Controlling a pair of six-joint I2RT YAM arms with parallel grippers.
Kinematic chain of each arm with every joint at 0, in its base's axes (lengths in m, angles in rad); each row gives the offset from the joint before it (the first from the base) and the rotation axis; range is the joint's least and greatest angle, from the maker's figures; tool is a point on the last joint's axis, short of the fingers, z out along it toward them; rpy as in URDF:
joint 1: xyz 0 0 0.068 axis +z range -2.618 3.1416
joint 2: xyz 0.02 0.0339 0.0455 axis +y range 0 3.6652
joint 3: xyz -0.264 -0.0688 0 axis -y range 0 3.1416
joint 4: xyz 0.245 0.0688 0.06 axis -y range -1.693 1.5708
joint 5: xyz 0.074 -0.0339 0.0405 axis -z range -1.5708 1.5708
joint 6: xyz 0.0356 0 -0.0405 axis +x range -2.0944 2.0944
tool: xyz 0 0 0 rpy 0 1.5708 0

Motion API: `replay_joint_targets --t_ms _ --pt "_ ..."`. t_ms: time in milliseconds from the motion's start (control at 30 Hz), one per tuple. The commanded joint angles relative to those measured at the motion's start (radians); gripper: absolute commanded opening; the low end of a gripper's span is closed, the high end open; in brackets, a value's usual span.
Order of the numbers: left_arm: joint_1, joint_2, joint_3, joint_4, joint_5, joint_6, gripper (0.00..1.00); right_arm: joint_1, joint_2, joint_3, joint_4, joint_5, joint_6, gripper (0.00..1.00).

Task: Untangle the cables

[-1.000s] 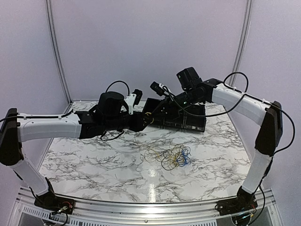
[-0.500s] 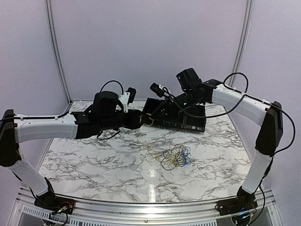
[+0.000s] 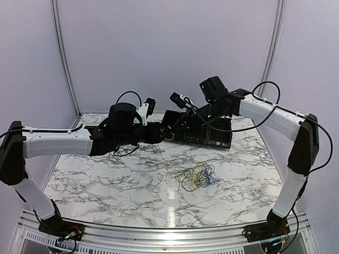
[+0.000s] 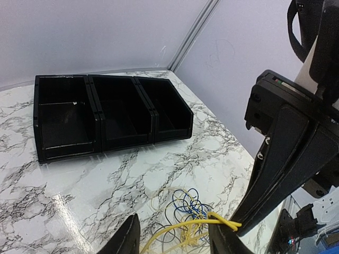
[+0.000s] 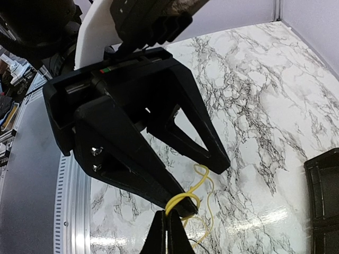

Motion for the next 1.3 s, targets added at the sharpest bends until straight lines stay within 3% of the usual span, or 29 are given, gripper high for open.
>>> replay_joint_targets --t_ms 0,167,700,967,1267 --pt "0.010 -0.042 -0.037 0.088 0.033 -0.030 0.47 -0.006 -0.036 0.002 0.012 -0.024 0.006 0.00" --pt "0.038 -0.068 -0.089 0.126 0.046 -0.077 0.48 -0.007 -0.042 -0.001 0.012 -0.030 0.004 0.00" --pt "0.057 0.059 -0.056 0.312 0.174 -0.157 0.47 -0.013 -0.056 -0.010 0.009 -0.017 0.004 0.00" --pt "0.074 0.002 -0.118 0.317 0.196 -0.152 0.49 -0.030 -0.056 -0.012 0.017 -0.004 0.011 0.00" --pt "0.084 0.054 -0.085 0.352 0.254 -0.172 0.50 -0.029 -0.053 -0.011 0.021 -0.012 0.021 0.00"
